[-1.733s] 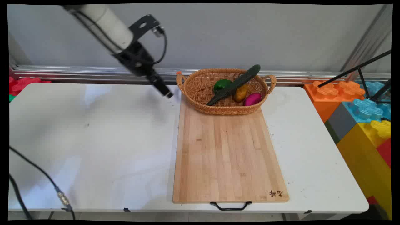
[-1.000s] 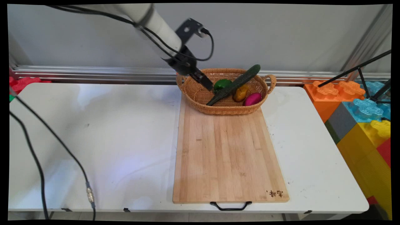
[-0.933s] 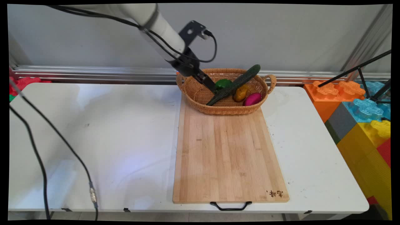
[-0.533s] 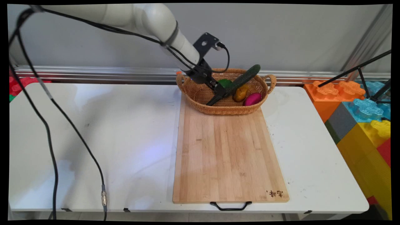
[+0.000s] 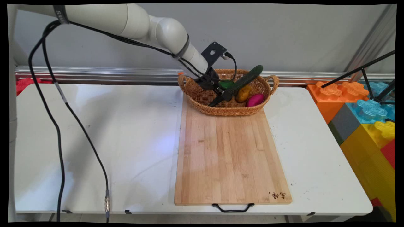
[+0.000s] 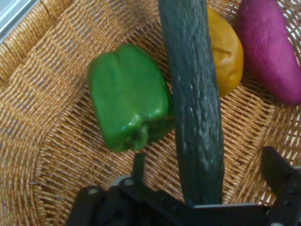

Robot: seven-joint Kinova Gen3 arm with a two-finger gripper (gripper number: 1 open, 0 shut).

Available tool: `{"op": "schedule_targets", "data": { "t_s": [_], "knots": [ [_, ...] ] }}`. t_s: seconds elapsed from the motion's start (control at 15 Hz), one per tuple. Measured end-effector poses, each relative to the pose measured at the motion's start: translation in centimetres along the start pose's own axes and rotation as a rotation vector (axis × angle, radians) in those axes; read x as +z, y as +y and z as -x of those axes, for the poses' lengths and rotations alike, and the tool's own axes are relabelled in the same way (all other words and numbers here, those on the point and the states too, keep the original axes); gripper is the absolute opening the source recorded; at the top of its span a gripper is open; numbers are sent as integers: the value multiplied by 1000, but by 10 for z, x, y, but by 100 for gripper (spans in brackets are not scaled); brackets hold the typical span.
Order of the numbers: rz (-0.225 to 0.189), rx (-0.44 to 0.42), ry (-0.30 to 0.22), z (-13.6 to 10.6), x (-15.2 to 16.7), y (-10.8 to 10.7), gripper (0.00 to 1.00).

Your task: Pick up the cucumber from the vegetable basket, then place the picked object on the cutting board

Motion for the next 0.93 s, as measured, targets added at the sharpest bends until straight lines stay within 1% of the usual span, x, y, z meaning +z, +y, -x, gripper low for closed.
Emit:
{"op": "schedule_targets", "data": {
  "t_s": [0.07,0.6,0.73,0.93],
  "knots": [
    [-3,6,1,0,2,0,0],
    [-12,33,-2,8,13,-2,0],
    [-19,26,12,9,8,-4,0],
    [-43,15,47,5,-12,-8,0]
  ]
}}
